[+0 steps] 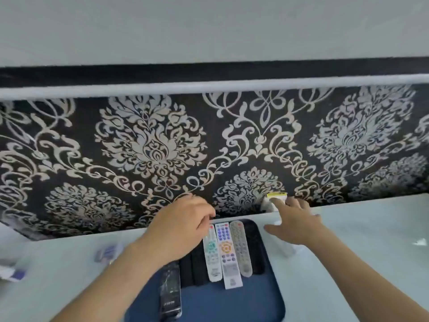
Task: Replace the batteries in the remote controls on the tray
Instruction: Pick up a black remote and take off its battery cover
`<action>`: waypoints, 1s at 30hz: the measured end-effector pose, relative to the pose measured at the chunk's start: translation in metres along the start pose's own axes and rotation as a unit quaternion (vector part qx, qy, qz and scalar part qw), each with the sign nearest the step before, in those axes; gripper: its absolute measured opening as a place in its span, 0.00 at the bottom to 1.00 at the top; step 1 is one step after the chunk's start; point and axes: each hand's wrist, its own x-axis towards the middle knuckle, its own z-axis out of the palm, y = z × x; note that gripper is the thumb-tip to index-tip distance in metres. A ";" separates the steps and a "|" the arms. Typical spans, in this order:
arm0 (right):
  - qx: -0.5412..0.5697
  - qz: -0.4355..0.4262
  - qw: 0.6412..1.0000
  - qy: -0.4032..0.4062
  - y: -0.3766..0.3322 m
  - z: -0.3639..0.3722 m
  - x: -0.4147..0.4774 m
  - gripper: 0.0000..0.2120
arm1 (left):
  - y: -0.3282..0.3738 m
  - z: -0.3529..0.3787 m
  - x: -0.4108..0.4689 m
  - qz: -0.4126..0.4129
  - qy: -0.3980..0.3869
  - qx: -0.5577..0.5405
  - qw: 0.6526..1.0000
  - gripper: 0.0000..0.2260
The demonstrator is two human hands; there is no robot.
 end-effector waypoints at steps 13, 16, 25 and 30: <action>0.039 0.021 0.973 0.227 0.077 0.143 0.043 0.40 | -0.057 0.218 -0.046 -0.058 -0.136 0.105 0.984 0.32; 0.099 -0.010 0.945 0.311 0.071 0.146 0.028 0.39 | -0.064 0.224 -0.054 -0.066 -0.091 0.125 0.986 0.33; 0.142 0.010 0.946 0.291 0.053 0.180 -0.001 0.34 | -0.053 0.221 -0.080 -0.169 -0.084 0.132 0.973 0.36; 0.211 -0.037 0.924 0.317 0.044 0.172 -0.001 0.36 | -0.065 0.223 -0.084 -0.154 -0.029 0.121 0.980 0.31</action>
